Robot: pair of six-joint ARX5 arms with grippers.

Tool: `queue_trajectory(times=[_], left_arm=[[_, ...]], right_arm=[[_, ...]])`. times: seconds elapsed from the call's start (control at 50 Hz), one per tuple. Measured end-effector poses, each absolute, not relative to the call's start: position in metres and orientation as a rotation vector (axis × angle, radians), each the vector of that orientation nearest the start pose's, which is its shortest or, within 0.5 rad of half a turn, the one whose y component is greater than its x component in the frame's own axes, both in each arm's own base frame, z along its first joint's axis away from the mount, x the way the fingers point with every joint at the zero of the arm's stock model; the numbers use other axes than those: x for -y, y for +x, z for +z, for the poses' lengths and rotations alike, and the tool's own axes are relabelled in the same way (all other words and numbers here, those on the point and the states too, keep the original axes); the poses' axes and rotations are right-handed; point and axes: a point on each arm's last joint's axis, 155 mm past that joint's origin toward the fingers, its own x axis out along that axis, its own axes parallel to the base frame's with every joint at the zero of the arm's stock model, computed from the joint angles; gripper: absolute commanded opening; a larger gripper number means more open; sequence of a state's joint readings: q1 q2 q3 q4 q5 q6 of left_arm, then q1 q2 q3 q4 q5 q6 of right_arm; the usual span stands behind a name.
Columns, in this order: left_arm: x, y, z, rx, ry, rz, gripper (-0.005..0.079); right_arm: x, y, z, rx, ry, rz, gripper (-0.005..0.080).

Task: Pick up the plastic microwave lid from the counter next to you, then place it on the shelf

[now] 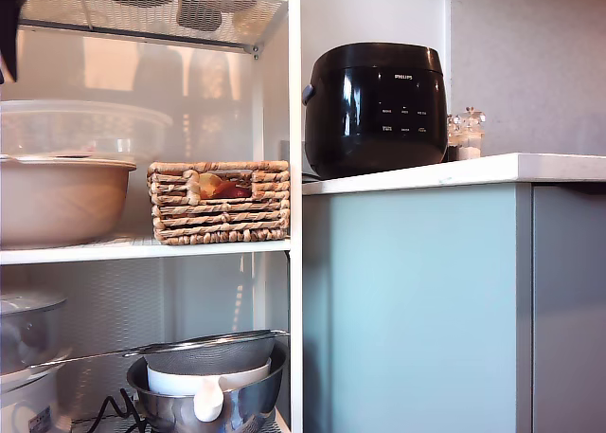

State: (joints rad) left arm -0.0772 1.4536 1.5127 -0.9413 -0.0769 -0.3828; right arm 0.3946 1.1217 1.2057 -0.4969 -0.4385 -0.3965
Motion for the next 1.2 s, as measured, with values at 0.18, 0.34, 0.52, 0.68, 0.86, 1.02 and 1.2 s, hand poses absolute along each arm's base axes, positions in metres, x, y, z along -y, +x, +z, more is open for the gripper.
queue_trajectory(times=[0.18, 0.34, 0.52, 0.68, 0.86, 1.02, 1.2], left_arm=[[0.005, 0.388, 0.252, -0.83, -0.17, 0.255, -0.0021], [0.023, 0.383, 0.28, -0.744, -0.121, 0.196, -0.0021], [0.04, 0.372, 0.315, -0.635, -0.128, 0.128, -0.0021], [0.033, 0.375, 0.325, -0.585, -0.117, 0.172, -0.0021], [0.043, 0.38, 0.323, -0.51, -0.133, 0.144, -0.0021], [0.052, 0.373, 0.297, -0.473, -0.131, 0.095, -0.0021], [0.06, 0.365, 0.263, -0.41, -0.133, 0.025, -0.0021]], right_arm=[[-0.203, 0.299, 0.312, -0.362, -0.295, 0.858, -0.0013], [-0.186, 0.307, 0.303, -0.444, -0.223, 0.756, -0.0013], [-0.154, 0.331, 0.307, -0.431, -0.217, 0.594, -0.0013], [-0.123, 0.355, 0.307, -0.391, -0.185, 0.463, -0.0013], [-0.098, 0.372, 0.278, -0.383, -0.151, 0.37, -0.0013], [-0.09, 0.378, 0.257, -0.377, -0.141, 0.317, -0.0013], [-0.072, 0.372, 0.229, -0.355, -0.157, 0.228, -0.0013]])
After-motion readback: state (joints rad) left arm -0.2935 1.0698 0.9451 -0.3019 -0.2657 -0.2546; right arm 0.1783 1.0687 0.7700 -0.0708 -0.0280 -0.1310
